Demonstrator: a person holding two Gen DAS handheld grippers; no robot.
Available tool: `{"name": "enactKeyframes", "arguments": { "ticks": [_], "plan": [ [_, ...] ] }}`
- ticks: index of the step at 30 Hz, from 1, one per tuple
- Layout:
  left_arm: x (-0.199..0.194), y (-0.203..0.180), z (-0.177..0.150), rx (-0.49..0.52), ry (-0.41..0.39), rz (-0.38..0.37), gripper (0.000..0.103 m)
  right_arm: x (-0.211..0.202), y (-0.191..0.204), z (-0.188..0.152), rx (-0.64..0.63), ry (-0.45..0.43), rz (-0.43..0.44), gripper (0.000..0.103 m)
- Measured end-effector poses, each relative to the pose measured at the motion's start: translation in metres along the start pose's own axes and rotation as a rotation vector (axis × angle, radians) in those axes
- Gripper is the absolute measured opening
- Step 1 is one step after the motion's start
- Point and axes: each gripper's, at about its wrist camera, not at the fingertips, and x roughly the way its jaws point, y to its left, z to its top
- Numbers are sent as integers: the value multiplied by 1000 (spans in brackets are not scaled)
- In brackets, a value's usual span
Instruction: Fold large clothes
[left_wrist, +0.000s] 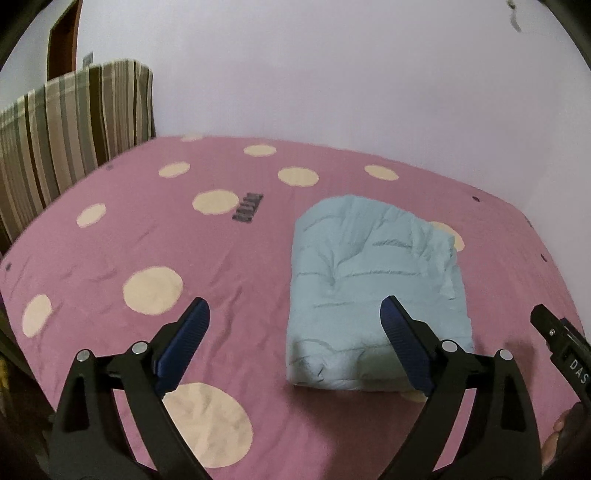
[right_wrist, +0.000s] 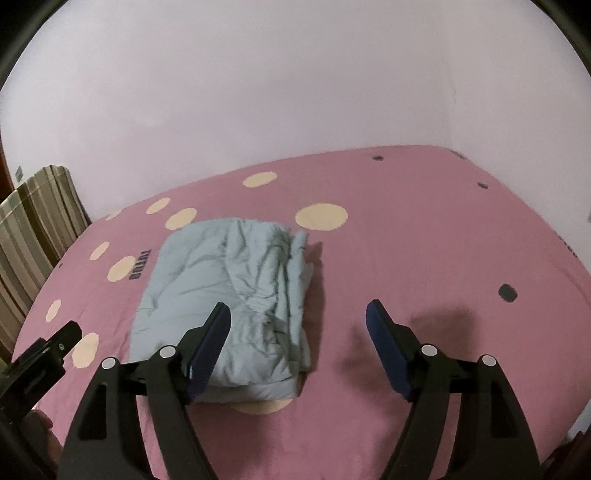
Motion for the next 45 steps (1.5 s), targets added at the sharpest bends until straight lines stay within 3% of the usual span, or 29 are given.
{"name": "enactKeyframes", "arguments": {
  "ticks": [11,45],
  "plan": [
    [-20,-4,1,17,-26,-19,97,-23,17,1,-53,-41,-15,77],
    [-32,-4,-2,-3,-38,-42,97,-31,27,-3,-87,-70,-8,77]
  ]
}}
